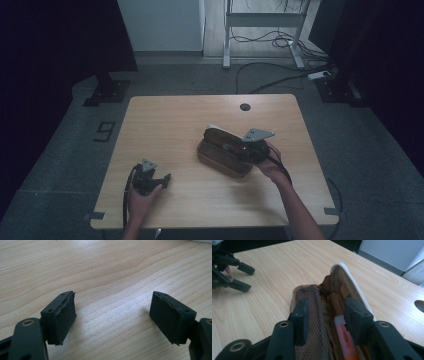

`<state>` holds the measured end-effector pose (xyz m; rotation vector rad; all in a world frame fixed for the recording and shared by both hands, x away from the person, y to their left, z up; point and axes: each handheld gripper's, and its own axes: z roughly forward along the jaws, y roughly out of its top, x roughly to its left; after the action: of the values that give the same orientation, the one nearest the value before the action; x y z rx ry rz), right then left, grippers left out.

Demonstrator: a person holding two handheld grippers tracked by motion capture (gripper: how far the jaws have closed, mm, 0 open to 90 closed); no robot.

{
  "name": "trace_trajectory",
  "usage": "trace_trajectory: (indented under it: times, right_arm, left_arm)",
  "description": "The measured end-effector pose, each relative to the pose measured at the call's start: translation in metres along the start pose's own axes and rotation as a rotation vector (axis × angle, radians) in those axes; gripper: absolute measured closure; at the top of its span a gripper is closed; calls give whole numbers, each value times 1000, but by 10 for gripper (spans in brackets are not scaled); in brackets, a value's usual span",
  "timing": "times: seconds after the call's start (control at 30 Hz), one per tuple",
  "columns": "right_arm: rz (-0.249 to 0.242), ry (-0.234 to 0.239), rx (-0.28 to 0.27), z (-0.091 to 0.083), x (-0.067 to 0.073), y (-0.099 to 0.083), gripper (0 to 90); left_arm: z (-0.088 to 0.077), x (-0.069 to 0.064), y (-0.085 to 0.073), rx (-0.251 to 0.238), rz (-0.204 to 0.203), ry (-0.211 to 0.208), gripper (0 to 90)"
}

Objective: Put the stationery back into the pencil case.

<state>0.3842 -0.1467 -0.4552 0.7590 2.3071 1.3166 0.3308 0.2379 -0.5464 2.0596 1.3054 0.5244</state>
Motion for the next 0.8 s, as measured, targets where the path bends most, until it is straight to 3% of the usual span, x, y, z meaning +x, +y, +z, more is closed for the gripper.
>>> trace_trajectory:
  times: [0.37,0.8]
  right_arm:
    - [77,-4,-29,-9,8,-22,483]
    - [166,-58,-62,-43,8,-69,453]
  left_arm:
    - [0,0,0,-1,-2,0,207]
    - [0,0,0,-1,-1,-1,207]
